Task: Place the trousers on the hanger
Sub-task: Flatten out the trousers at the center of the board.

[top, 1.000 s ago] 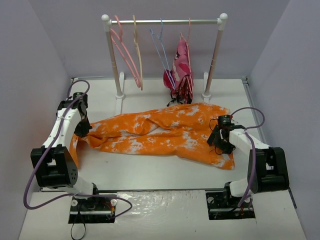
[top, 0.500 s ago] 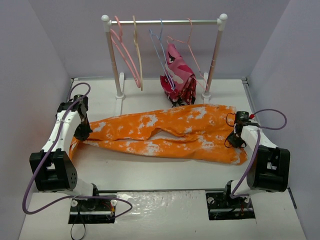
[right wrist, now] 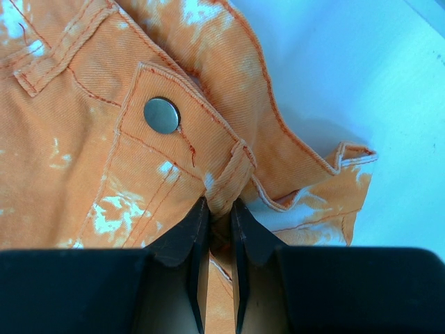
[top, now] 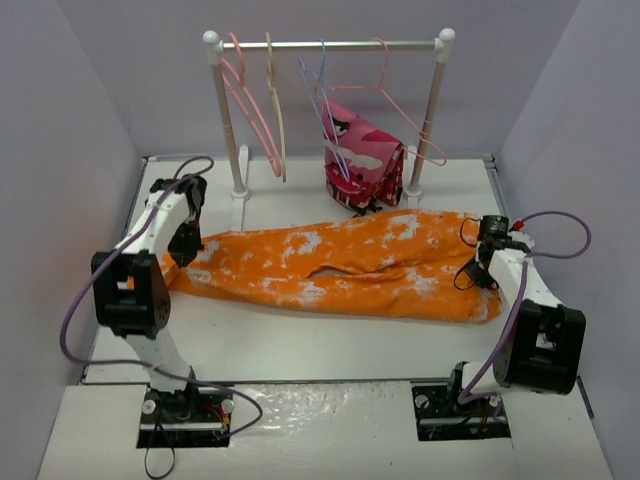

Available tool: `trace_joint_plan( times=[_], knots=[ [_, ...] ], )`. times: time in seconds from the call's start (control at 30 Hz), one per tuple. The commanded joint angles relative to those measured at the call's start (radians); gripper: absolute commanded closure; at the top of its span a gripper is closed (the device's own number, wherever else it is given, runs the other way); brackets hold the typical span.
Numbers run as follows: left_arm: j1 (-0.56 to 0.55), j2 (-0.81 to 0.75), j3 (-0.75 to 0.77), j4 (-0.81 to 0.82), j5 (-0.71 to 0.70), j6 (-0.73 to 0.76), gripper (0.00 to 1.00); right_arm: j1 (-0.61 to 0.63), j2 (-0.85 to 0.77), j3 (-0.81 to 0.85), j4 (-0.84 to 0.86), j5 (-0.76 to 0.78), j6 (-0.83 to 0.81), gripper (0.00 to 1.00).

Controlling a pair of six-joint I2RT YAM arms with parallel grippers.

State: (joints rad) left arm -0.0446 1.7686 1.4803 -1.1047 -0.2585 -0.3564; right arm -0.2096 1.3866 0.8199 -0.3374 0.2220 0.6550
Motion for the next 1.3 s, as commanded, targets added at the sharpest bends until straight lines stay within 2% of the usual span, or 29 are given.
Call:
trace_joint_plan(
  times=[0.0, 0.2, 0.37, 0.53, 0.73, 0.97, 1.1, 1.27],
  knots=[
    [0.019, 0.082, 0.171, 0.012, -0.075, 0.034, 1.0, -0.01, 0.003, 0.066, 0.039, 0.103, 0.012, 1.0],
    [0.023, 0.275, 0.319, 0.041, -0.018, 0.049, 1.0, -0.008, 0.022, 0.079, 0.056, 0.089, 0.013, 1.0],
    [0.023, 0.322, 0.38, 0.083, -0.042, 0.07, 1.0, -0.007, 0.039, 0.103, 0.061, 0.091, 0.016, 1.0],
    [0.023, 0.175, 0.332, 0.144, -0.023, 0.044, 1.0, -0.007, 0.007, 0.107, 0.06, 0.092, 0.006, 1.0],
    [0.022, -0.112, 0.118, 0.174, 0.001, -0.045, 1.0, -0.009, -0.07, 0.093, 0.054, 0.099, 0.005, 1.0],
    [0.029, -0.416, -0.096, 0.047, -0.071, -0.047, 1.0, -0.014, -0.147, 0.091, 0.014, 0.134, -0.003, 1.0],
    [0.029, -0.51, -0.127, -0.051, -0.065, -0.034, 1.0, -0.014, -0.149, 0.1, -0.003, 0.126, -0.014, 1.0],
    [0.029, -0.499, -0.057, -0.095, -0.075, 0.009, 1.0, -0.014, -0.139, 0.123, -0.005, 0.127, -0.014, 1.0]
  ],
)
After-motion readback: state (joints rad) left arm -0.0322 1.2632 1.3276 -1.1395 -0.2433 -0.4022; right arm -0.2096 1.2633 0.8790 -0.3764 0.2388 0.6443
